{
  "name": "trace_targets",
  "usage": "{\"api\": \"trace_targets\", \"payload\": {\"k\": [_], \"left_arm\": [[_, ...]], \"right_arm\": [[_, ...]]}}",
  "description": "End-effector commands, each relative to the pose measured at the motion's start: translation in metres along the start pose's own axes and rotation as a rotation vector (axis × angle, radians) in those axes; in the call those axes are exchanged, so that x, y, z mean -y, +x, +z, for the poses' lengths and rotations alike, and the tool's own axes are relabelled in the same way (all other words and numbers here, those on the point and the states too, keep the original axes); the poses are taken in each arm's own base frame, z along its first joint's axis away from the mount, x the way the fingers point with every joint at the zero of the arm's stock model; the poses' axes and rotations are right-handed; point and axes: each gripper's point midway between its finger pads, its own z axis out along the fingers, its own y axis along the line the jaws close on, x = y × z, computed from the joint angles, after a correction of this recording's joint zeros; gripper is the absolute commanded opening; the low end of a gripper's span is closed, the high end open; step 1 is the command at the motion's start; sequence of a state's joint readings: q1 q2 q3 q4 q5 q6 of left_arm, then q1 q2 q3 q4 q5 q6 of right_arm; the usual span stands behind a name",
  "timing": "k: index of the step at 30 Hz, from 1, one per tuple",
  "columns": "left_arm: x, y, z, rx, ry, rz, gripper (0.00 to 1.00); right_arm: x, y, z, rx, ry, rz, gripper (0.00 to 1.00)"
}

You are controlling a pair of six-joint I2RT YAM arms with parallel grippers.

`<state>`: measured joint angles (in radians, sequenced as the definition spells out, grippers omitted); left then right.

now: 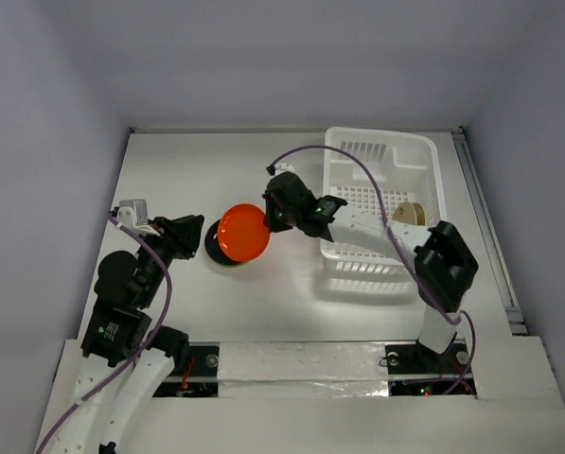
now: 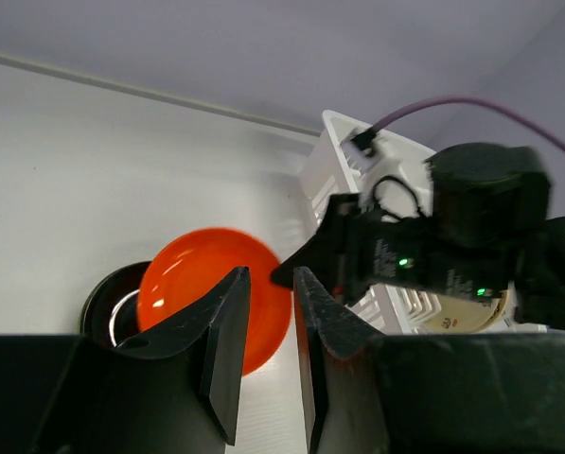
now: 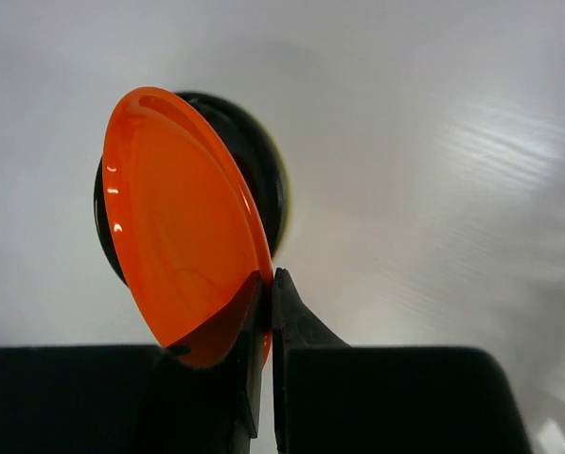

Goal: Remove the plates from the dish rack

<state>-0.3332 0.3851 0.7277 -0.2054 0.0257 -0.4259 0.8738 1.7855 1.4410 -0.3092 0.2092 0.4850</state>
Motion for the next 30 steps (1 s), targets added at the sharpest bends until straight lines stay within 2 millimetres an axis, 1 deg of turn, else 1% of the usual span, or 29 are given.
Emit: {"api": "trace_targets", "payload": {"k": [1, 4, 6, 7, 9, 10, 11, 12, 13, 14, 15, 16, 17, 18, 19, 20, 21, 22, 23, 24, 25, 26, 27, 28, 30], "left_arm": [[0.003, -0.007, 0.003, 0.034, 0.020, 0.005, 0.23], [0.003, -0.007, 0.002, 0.034, 0.020, 0.005, 0.23], [0.004, -0.007, 0.002, 0.037, 0.023, 0.005, 0.23], [0.004, -0.008, 0.002, 0.039, 0.024, 0.005, 0.23], [0.004, -0.008, 0.002, 0.040, 0.025, 0.005, 0.23], [0.005, -0.008, 0.001, 0.040, 0.028, 0.005, 0.23], [0.005, -0.008, 0.001, 0.039, 0.026, 0.005, 0.24], [0.005, -0.007, 0.001, 0.039, 0.031, 0.005, 0.24], [0.006, -0.007, 0.001, 0.037, 0.033, 0.007, 0.24], [0.005, -0.007, 0.001, 0.036, 0.033, 0.007, 0.24], [0.006, -0.007, 0.001, 0.037, 0.034, 0.007, 0.24], [0.006, -0.007, 0.000, 0.038, 0.034, 0.007, 0.24], [0.006, -0.008, 0.001, 0.040, 0.035, 0.007, 0.24], [0.006, -0.007, 0.001, 0.038, 0.036, 0.008, 0.24], [0.006, -0.007, 0.001, 0.037, 0.034, 0.008, 0.24], [0.006, -0.007, 0.001, 0.038, 0.034, 0.007, 0.24], [0.006, -0.008, 0.001, 0.039, 0.033, 0.008, 0.24], [0.006, -0.008, 0.001, 0.039, 0.033, 0.007, 0.24], [0.006, -0.008, 0.001, 0.041, 0.034, 0.007, 0.24], [0.006, -0.008, 0.000, 0.042, 0.034, 0.007, 0.24], [0.006, -0.008, 0.000, 0.040, 0.035, 0.007, 0.24], [0.006, -0.008, 0.000, 0.040, 0.035, 0.008, 0.24], [0.006, -0.008, 0.000, 0.041, 0.036, 0.007, 0.24], [0.006, -0.008, -0.001, 0.041, 0.036, 0.007, 0.24], [0.007, -0.008, -0.001, 0.042, 0.041, 0.007, 0.24]], "right_arm": [[-0.058, -0.031, 0.007, 0.068, -0.214, 0.113, 0.00], [-0.060, -0.019, 0.024, 0.043, -0.220, 0.145, 0.00], [-0.060, -0.012, 0.030, 0.030, -0.220, 0.168, 0.01], [-0.059, -0.007, 0.036, 0.013, -0.214, 0.171, 0.04], [-0.057, -0.001, 0.041, -0.001, -0.203, 0.180, 0.09], [-0.056, 0.002, 0.043, -0.009, -0.199, 0.179, 0.18], [-0.053, 0.009, 0.047, -0.029, -0.186, 0.176, 0.24], [-0.052, 0.012, 0.048, -0.038, -0.180, 0.173, 0.30], [-0.049, 0.015, 0.047, -0.048, -0.171, 0.168, 0.41], [-0.047, 0.018, 0.047, -0.054, -0.163, 0.164, 0.45], [-0.046, 0.014, 0.043, -0.045, -0.161, 0.157, 0.49], [-0.044, 0.012, 0.039, -0.036, -0.154, 0.153, 0.57], [-0.039, 0.012, 0.036, -0.030, -0.135, 0.147, 0.61], [-0.039, 0.002, 0.025, -0.005, -0.139, 0.134, 0.62], [-0.038, -0.002, 0.019, 0.006, -0.135, 0.126, 0.63], [-0.033, -0.006, 0.012, 0.021, -0.113, 0.118, 0.62], [-0.026, -0.005, 0.006, 0.027, -0.096, 0.098, 0.58], [-0.027, -0.020, -0.013, 0.069, -0.105, 0.094, 0.41], [-0.022, -0.024, -0.022, 0.089, -0.093, 0.082, 0.30], [-0.011, -0.020, -0.030, 0.098, -0.065, 0.061, 0.16], [-0.006, -0.038, -0.056, 0.159, -0.056, 0.068, 0.00], [0.017, -0.042, -0.068, 0.198, 0.049, 0.063, 0.00], [0.032, -0.045, -0.080, 0.220, 0.112, 0.055, 0.00], [0.062, -0.046, -0.107, 0.248, 0.235, 0.049, 0.00], [0.102, -0.048, -0.132, 0.271, 0.374, 0.069, 0.00]]}}
